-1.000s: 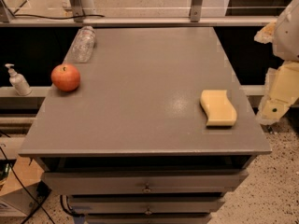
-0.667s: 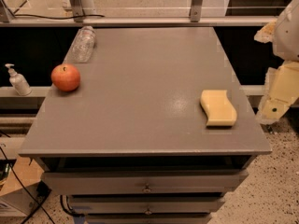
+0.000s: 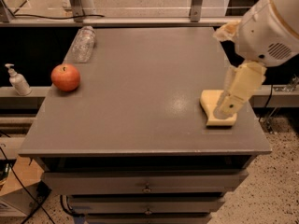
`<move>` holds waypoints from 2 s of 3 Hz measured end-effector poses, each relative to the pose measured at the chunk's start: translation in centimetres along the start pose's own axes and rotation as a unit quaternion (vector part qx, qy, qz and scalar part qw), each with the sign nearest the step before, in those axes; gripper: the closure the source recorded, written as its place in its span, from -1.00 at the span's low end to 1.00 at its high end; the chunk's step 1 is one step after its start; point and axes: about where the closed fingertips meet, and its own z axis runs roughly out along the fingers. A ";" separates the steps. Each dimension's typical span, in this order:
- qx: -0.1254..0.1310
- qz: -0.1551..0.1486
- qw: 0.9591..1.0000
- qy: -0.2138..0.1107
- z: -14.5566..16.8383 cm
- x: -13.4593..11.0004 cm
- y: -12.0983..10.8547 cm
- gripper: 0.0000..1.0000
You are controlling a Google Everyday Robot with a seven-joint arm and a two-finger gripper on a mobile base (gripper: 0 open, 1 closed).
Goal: Pick apple
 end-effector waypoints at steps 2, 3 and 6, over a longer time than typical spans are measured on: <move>-0.001 -0.012 0.999 -0.030 0.4 -2.8 -0.2 -1.00; -0.014 -0.052 0.998 -0.044 2.5 -6.7 -0.5 -1.00; -0.074 -0.105 0.984 -0.121 12.5 -18.9 -2.3 -1.00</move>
Offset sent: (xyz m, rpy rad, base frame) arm 0.0108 0.0391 0.0056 0.0519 -0.0141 0.0647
